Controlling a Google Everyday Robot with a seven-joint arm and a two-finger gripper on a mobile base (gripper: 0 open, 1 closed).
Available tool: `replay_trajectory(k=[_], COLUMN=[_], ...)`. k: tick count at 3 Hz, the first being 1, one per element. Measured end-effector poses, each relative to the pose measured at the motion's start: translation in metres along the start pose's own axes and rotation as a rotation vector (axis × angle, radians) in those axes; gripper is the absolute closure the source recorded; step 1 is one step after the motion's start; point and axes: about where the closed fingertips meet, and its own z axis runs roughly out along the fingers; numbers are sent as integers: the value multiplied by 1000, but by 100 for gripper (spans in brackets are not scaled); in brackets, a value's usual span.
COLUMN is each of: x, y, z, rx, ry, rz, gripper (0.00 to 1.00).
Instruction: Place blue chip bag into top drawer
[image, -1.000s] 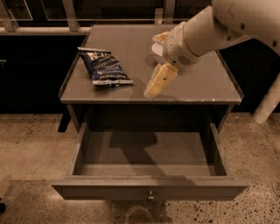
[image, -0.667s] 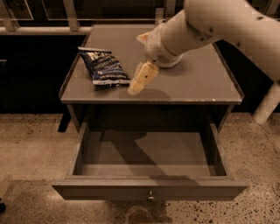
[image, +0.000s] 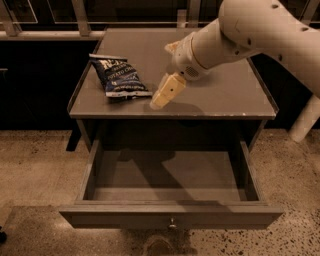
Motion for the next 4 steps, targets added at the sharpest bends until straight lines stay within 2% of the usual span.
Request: replay_trajectory(k=[1,3,4], x=[11,6,7], y=[-10,-64,-74], z=[17,86,114], rx=[-20,-113,-141], ry=[-47,-193,-225], rz=[64,167,213], gripper=[0,0,0])
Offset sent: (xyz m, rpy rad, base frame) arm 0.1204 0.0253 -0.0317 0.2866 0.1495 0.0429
